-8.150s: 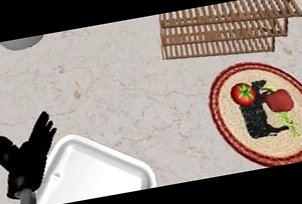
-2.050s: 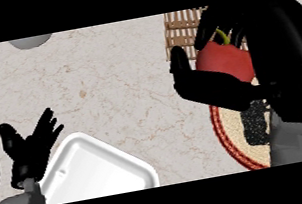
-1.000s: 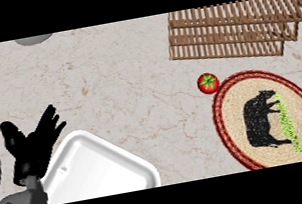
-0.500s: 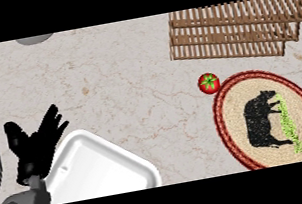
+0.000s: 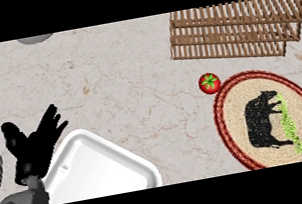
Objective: Pick the bell pepper from the placemat and place it in the tiered shelf
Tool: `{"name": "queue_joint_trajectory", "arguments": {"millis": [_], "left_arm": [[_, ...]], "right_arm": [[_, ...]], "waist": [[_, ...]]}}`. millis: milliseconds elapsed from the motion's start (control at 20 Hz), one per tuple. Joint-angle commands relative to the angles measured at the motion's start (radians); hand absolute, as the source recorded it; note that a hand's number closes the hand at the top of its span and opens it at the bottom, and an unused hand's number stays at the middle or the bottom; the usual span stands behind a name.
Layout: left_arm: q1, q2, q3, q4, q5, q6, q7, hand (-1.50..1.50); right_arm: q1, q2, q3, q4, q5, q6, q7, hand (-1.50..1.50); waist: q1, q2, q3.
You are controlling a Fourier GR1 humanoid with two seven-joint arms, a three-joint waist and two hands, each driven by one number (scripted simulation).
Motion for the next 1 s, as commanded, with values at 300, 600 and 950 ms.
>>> {"name": "queue_joint_trajectory", "arguments": {"millis": [300,600,950], "left_arm": [[0.04,-0.01,-0.005,0.036,-0.011,-0.014,-0.023,0.0],[0.024,0.0,0.007,0.021,-0.008,-0.002,0.024,0.0],[0.051,-0.009,-0.009,-0.047,-0.008,-0.001,0.045,0.0]], "right_arm": [[-0.081,-0.021,-0.008,0.18,0.002,-0.066,-0.13,1.5],[-0.074,-0.017,0.06,0.238,0.07,-0.078,-0.167,1.5],[-0.096,-0.001,-0.145,0.226,-0.098,-0.223,-0.082,-1.5]], "waist": [[-0.003,0.001,-0.004],[0.0,0.003,-0.004],[-0.002,-0.002,-0.003]]}}
